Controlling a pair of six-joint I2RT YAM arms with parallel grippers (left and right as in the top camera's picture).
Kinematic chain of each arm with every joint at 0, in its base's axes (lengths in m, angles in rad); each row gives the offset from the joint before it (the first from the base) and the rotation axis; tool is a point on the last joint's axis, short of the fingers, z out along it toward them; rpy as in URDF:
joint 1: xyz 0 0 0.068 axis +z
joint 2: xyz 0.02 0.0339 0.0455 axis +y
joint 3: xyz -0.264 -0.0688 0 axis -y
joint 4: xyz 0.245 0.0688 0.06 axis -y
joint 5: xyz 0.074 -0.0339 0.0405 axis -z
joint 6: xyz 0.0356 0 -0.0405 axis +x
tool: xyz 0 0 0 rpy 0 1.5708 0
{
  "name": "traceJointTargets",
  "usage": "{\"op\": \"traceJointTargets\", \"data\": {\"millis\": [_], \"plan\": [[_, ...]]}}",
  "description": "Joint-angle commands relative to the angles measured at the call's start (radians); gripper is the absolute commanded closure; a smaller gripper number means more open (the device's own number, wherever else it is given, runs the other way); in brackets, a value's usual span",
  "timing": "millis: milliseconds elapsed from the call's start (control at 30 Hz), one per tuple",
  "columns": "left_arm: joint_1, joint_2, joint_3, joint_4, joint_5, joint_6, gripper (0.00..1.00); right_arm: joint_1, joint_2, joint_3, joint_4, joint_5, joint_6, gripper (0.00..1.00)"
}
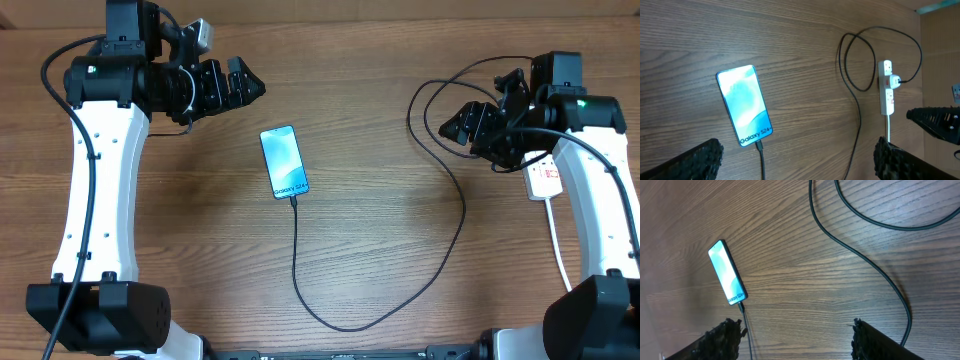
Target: Plug charger to phone and switch on socket
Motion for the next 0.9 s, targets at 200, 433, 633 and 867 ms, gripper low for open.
{"op": "traceJointTargets", "data": {"millis": [200,433,633,867], "plan": [[-0.049,-0.015,0.014,0.002,-0.025,0.060,0.01,-0.006,-0.029,0.025,0.010,0.008,-0.002,0.18],[-0.083,-0.015,0.014,0.004,-0.109,0.059,0.01,-0.011,-0.029,0.026,0.054,0.008,-0.001,0.41],[-0.083,-0.015,0.014,0.003,-0.135,0.060,0.01,-0.125,-0.029,0.026,0.058,0.011,0.000,0.89],[-0.083,-0.015,0.014,0.003,-0.134,0.060,0.00,-0.326,-0.029,0.026,0.100,0.029,-0.001,0.96]]}}
